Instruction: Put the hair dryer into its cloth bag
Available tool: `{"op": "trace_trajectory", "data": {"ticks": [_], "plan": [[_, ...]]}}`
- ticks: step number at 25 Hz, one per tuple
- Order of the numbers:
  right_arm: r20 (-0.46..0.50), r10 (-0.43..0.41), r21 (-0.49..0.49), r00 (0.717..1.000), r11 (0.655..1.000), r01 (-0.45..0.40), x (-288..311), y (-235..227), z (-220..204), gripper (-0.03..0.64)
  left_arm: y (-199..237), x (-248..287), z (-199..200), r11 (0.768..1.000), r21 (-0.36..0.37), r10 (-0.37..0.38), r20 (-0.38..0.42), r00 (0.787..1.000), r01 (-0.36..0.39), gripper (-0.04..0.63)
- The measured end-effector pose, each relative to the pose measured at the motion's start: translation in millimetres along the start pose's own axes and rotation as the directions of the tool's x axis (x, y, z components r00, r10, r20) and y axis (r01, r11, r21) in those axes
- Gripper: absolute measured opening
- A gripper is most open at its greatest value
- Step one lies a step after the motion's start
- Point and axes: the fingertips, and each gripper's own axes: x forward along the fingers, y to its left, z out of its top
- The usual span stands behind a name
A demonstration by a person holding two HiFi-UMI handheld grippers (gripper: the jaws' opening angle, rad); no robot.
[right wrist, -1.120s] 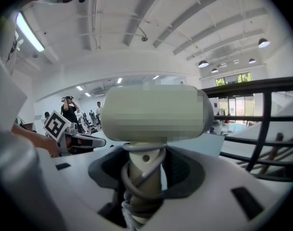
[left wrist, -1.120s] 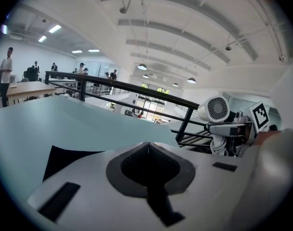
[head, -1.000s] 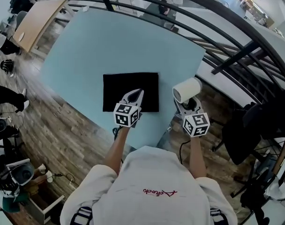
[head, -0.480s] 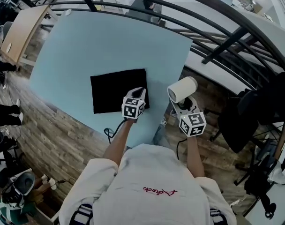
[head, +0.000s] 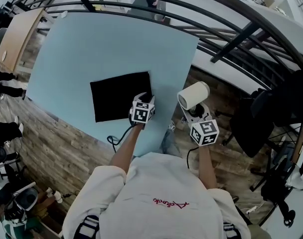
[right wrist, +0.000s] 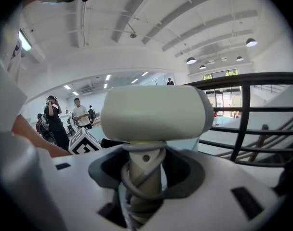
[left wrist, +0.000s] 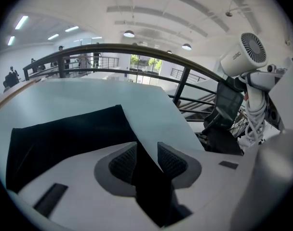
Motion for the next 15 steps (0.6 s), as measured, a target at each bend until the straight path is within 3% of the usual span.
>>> {"op": "trace_trajectory", "data": {"ticks": [10, 15], "plan": [[-0.002, -0.003, -0.001, 1.000, 1.000, 0.003, -1, -7, -4, 0.216, 2, 7, -14, 0.999, 0.003, 0.045, -0.054, 0.998, -0.045, 0.080], [-0.005, -0.004, 0.003, 1.000, 1.000, 0.004, -5, -11, -5, 0.215, 0, 11, -21, 0.996, 0.058, 0.074, -0.095, 0.993, -0.069, 0.057]]}}
